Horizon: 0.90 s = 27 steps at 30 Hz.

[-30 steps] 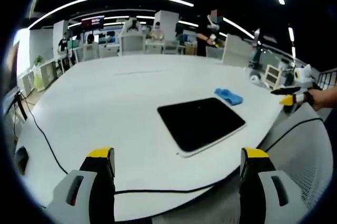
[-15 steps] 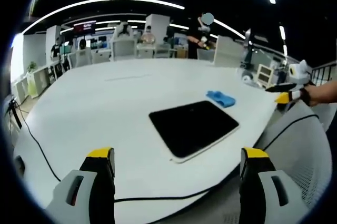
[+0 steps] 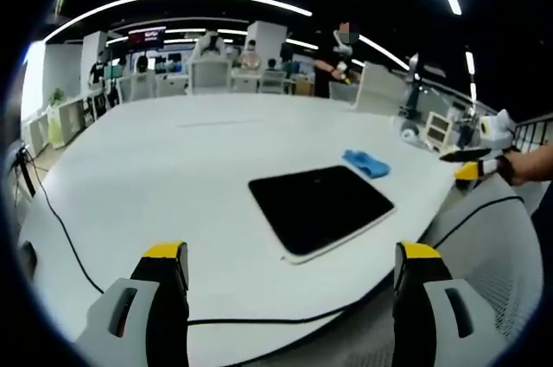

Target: Wipe the mirror surface with the cleaning cloth until all visible marks leave the cleaned area.

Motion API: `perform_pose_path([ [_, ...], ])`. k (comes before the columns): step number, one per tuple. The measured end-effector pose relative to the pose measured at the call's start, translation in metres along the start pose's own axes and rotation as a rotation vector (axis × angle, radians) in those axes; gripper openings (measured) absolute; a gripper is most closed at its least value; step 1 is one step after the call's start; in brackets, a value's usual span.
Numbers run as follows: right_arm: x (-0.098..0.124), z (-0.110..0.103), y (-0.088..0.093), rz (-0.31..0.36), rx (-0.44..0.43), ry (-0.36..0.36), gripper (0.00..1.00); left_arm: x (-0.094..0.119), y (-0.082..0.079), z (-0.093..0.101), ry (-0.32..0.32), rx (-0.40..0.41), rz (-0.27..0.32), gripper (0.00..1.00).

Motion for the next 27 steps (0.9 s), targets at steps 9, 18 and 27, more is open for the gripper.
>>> perform_pose_path([
  [9, -0.023, 0.017, -0.015, -0.066, 0.003, -0.006, 1.00, -0.004, -0.002, -0.003, -0.010, 0.012, 0.015, 1.00],
  [18, -0.044, 0.025, -0.045, -0.104, -0.127, 0.083, 0.96, -0.007, -0.008, 0.002, 0.011, -0.026, 0.052, 1.00],
  [27, -0.082, 0.031, -0.085, -0.204, -0.101, 0.066, 0.85, -0.007, 0.000, 0.011, 0.064, -0.020, -0.009, 1.00],
])
Point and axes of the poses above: the point that each gripper's makers call its tool centre point, and the gripper's own axes: x roughly backward along the fingers, z roughly to its right, y roughly out of its underside, the point moved 5 cm from there along x, roughly backward along the fingers, and after that the axes turned 15 degrees about z, right-handed, at the moved point
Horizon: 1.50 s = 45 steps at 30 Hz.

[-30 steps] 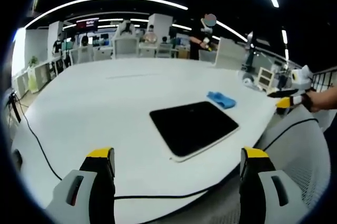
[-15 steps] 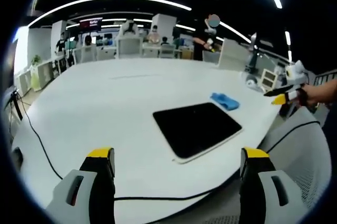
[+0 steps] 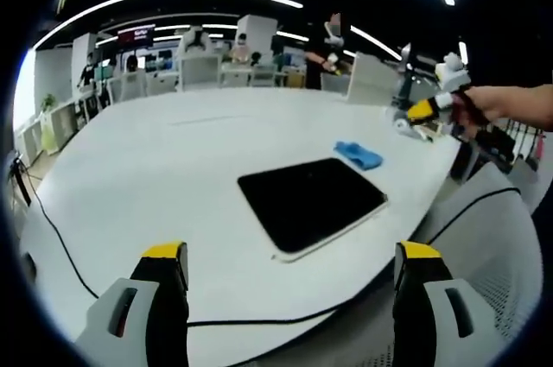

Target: Wipe the mirror surface with the cleaning cloth until all visible marks leave the cleaned area.

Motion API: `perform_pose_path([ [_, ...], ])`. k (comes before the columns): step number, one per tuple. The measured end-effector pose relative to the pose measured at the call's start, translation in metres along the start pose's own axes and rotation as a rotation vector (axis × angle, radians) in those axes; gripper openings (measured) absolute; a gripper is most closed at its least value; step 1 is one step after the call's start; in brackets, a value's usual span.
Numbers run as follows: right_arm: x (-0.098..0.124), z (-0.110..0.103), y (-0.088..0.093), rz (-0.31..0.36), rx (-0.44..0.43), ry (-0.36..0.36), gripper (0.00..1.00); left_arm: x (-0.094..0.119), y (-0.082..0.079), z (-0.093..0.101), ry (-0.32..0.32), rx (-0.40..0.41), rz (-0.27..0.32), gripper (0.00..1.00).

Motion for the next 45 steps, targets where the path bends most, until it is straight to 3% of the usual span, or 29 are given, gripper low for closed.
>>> perform_pose_path([
  [2, -0.008, 0.001, -0.005, 0.001, 0.005, -0.004, 0.83, -0.001, 0.000, 0.000, 0.001, -0.004, -0.008, 1.00],
  [9, -0.022, 0.005, -0.017, -0.054, 0.058, 0.003, 0.82, 0.000, -0.006, -0.003, -0.025, 0.004, 0.044, 1.00],
  [11, -0.023, 0.005, -0.022, -0.074, 0.069, -0.003, 0.82, 0.000, -0.004, 0.000, -0.001, 0.046, 0.041, 1.00],
  [14, -0.024, 0.007, -0.026, -0.119, 0.086, -0.009, 0.79, -0.003, -0.002, 0.000, 0.008, 0.026, 0.015, 1.00],
  [17, -0.029, 0.005, -0.031, -0.106, 0.070, -0.021, 0.77, -0.002, -0.003, -0.005, -0.020, 0.038, 0.042, 1.00],
  [19, -0.035, 0.004, -0.027, -0.117, 0.072, -0.037, 0.72, 0.002, -0.004, -0.013, -0.083, 0.070, 0.059, 1.00],
  [23, -0.051, 0.006, -0.014, -0.133, 0.075, -0.051, 0.64, 0.003, -0.006, -0.017, -0.104, 0.060, 0.086, 1.00],
  [25, -0.060, 0.009, -0.004, -0.165, 0.061, -0.041, 0.63, 0.002, -0.003, -0.016, -0.099, 0.064, 0.068, 1.00],
  [29, -0.073, 0.015, 0.016, -0.272, 0.058, -0.018, 0.51, 0.002, -0.003, -0.016, -0.103, 0.058, 0.061, 1.00],
  [36, -0.110, 0.028, 0.032, -0.316, 0.036, 0.020, 0.39, 0.002, 0.000, -0.017, -0.102, 0.064, 0.044, 1.00],
  [45, -0.128, 0.029, 0.049, -0.349, 0.071, 0.050, 0.27, 0.002, 0.003, -0.017, -0.100, 0.064, 0.031, 1.00],
])
Point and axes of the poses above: the point that each gripper's makers call its tool centre point, and the gripper's own axes: x roughly backward along the fingers, z roughly to its right, y roughly out of its underside, the point moved 5 cm from there along x, roughly backward along the fingers, and after that the axes turned 15 degrees about z, right-handed, at the moved point
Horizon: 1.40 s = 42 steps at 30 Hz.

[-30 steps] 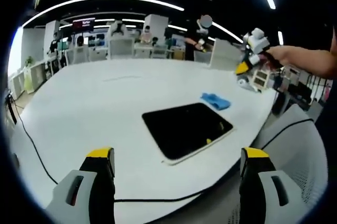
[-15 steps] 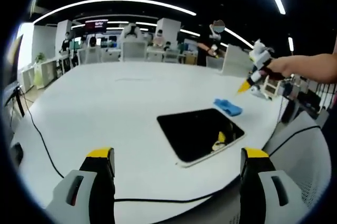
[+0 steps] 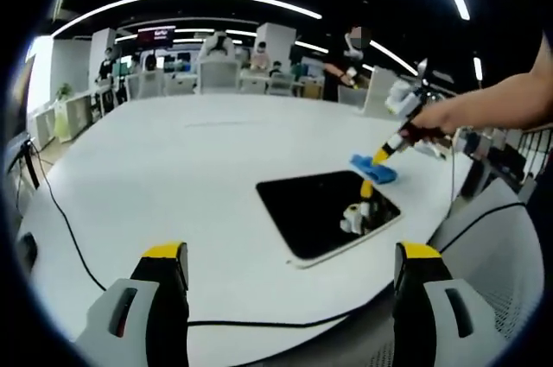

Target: Wipe the mirror surface with the cleaning cloth until all visible marks leave the cleaned area.

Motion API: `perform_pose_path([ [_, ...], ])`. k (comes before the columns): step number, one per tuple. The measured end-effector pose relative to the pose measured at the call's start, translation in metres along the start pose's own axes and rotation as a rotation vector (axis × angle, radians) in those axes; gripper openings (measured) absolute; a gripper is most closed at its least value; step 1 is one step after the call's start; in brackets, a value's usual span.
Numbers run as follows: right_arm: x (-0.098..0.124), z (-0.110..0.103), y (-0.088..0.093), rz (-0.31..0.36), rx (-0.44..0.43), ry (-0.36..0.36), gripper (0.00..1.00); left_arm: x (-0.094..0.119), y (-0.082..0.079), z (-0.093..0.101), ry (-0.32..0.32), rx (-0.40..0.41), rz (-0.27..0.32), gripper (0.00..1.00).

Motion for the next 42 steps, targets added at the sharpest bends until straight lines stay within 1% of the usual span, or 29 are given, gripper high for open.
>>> perform_pose_path([
  [1, -0.002, -0.001, 0.003, -0.003, 0.007, 0.008, 0.26, 0.000, 0.000, -0.001, -0.002, -0.001, -0.001, 1.00],
  [3, -0.005, -0.003, 0.008, -0.008, 0.048, 0.021, 0.21, 0.000, 0.000, 0.000, -0.004, 0.002, -0.008, 1.00],
  [4, -0.005, 0.002, 0.005, 0.008, 0.084, 0.060, 0.17, 0.000, 0.001, 0.000, -0.003, 0.002, -0.012, 1.00],
  [6, -0.004, 0.002, 0.004, 0.023, 0.062, 0.065, 0.12, 0.000, 0.001, 0.000, 0.001, -0.002, -0.011, 1.00],
  [7, -0.004, 0.002, 0.005, 0.025, 0.067, 0.071, 0.09, 0.000, 0.001, 0.000, 0.003, -0.005, -0.013, 1.00],
  [8, -0.004, 0.002, 0.006, 0.033, 0.089, 0.062, 0.02, 0.000, 0.001, 0.000, 0.002, -0.007, -0.015, 1.00],
  [9, -0.004, 0.000, 0.006, 0.033, 0.089, 0.059, 0.02, 0.001, 0.001, 0.000, -0.001, -0.007, -0.018, 1.00],
  [11, -0.004, -0.003, 0.006, 0.026, 0.097, 0.077, 0.01, 0.001, 0.002, 0.000, -0.002, -0.004, -0.023, 1.00],
  [14, -0.002, -0.006, 0.008, 0.013, 0.070, 0.082, 0.01, 0.001, 0.001, 0.001, 0.006, -0.003, -0.023, 1.00],
  [17, 0.002, -0.009, 0.013, 0.011, -0.009, 0.078, 0.00, 0.001, 0.001, 0.001, 0.009, -0.003, -0.019, 1.00],
  [19, 0.005, -0.011, 0.016, -0.015, -0.067, 0.066, 0.00, 0.001, 0.001, 0.001, 0.009, -0.007, -0.016, 1.00],
  [21, 0.011, -0.008, 0.015, -0.014, -0.079, 0.077, 0.00, 0.001, 0.002, 0.001, 0.005, -0.004, -0.019, 1.00],
  [23, 0.018, -0.006, 0.010, -0.007, -0.112, 0.078, 0.00, 0.001, 0.001, 0.001, 0.005, 0.000, -0.018, 1.00],
  [26, 0.025, -0.004, 0.003, -0.003, -0.133, 0.070, 0.00, 0.001, 0.001, 0.001, 0.009, -0.001, -0.015, 1.00],
  [29, 0.032, -0.007, -0.002, -0.001, -0.158, 0.054, 0.00, 0.000, 0.002, 0.002, 0.015, 0.000, -0.020, 1.00],
  [33, 0.038, -0.012, -0.006, 0.006, -0.155, 0.042, 0.00, 0.000, 0.002, 0.003, 0.019, 0.004, -0.011, 1.00],
  [36, 0.035, -0.012, -0.007, -0.001, -0.171, 0.032, 0.00, 0.000, 0.001, 0.002, 0.017, 0.008, -0.009, 1.00],
  [39, 0.036, -0.017, -0.006, -0.015, -0.161, 0.018, 0.01, 0.000, 0.002, 0.002, 0.013, 0.002, -0.021, 1.00],
  [40, 0.034, -0.019, -0.005, -0.018, -0.164, 0.006, 0.01, 0.000, 0.004, 0.000, 0.003, -0.017, -0.034, 1.00],
  [42, 0.033, -0.023, -0.006, -0.011, -0.151, -0.008, 0.01, 0.000, 0.005, 0.000, 0.002, -0.007, -0.037, 1.00],
])
Point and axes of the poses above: the point that each gripper's makers call its tool centre point, and the gripper's own axes: x roughly backward along the fingers, z roughly to its right, y roughly out of its underside, the point moved 5 cm from there along x, roughly backward along the fingers, and after that the axes turned 15 degrees about z, right-handed, at the moved point
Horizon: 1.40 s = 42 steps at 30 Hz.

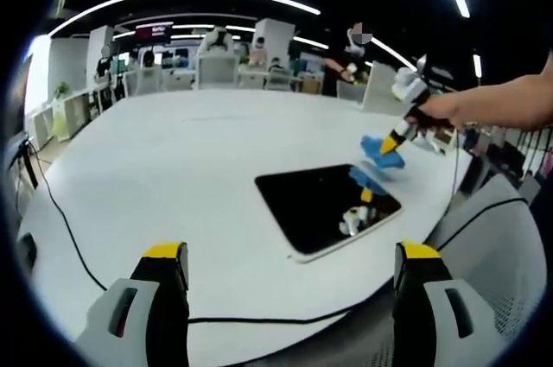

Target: Wipe the mirror surface with the cleaning cloth until all visible marks leave the cleaned area.

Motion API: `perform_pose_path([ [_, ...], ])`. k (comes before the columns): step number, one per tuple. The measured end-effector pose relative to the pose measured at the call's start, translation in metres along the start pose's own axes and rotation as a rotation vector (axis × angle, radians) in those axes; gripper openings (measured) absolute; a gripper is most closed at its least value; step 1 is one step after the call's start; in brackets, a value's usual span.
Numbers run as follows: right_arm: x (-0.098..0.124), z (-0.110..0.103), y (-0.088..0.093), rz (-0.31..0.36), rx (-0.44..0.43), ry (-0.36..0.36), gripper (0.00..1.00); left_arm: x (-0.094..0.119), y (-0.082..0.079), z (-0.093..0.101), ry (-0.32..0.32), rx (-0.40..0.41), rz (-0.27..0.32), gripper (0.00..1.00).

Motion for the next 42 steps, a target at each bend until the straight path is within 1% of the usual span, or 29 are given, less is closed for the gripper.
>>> perform_pose_path([
  [1, -0.001, -0.002, 0.000, 0.000, 0.019, -0.005, 0.01, 0.000, -0.001, 0.000, -0.001, 0.009, 0.012, 1.00],
  [2, -0.003, -0.004, 0.000, -0.006, 0.016, -0.003, 0.01, 0.000, -0.001, -0.001, -0.006, 0.006, 0.010, 1.00],
  [3, -0.005, -0.004, -0.001, 0.005, -0.015, 0.031, 0.01, 0.001, -0.001, -0.001, -0.010, 0.004, 0.007, 1.00],
  [4, -0.006, -0.006, -0.001, 0.014, -0.007, 0.025, 0.01, 0.001, 0.000, -0.001, -0.010, 0.007, 0.003, 1.00],
  [7, -0.011, -0.013, -0.002, 0.012, -0.006, 0.009, 0.01, 0.000, 0.001, -0.001, -0.006, 0.010, 0.000, 1.00],
  [11, -0.018, -0.018, -0.005, 0.017, -0.006, 0.011, 0.01, 0.000, 0.000, 0.000, -0.006, 0.011, -0.001, 1.00],
  [16, -0.029, -0.031, -0.006, 0.007, -0.064, 0.000, 0.01, 0.001, 0.001, 0.000, -0.005, 0.013, -0.005, 1.00],
  [18, -0.031, -0.037, -0.005, 0.004, -0.069, -0.003, 0.01, 0.000, 0.001, 0.001, 0.002, 0.010, -0.004, 1.00],
  [25, -0.046, -0.055, 0.003, -0.028, -0.060, -0.009, 0.00, 0.000, 0.001, 0.001, 0.004, 0.015, -0.007, 1.00],
  [30, -0.051, -0.068, 0.007, -0.040, -0.045, -0.012, 0.00, -0.002, 0.001, 0.003, 0.019, 0.016, -0.006, 1.00],
  [33, -0.054, -0.077, 0.006, -0.044, -0.025, -0.013, 0.00, -0.002, 0.001, 0.002, 0.016, 0.020, 0.002, 1.00],
  [37, -0.058, -0.087, 0.004, -0.052, -0.026, -0.018, 0.00, -0.001, 0.001, -0.001, 0.002, 0.028, 0.012, 1.00],
  [42, -0.064, -0.102, 0.002, -0.059, -0.026, -0.025, 0.00, -0.001, 0.000, 0.000, 0.014, 0.015, 0.015, 1.00],
])
Point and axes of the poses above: the point that each gripper's makers call its tool centre point, and the gripper's own axes: x roughly backward along the fingers, z roughly to its right, y roughly out of its underside, the point moved 5 cm from there along x, roughly backward along the fingers, and after that the axes turned 15 degrees about z, right-handed, at the moved point
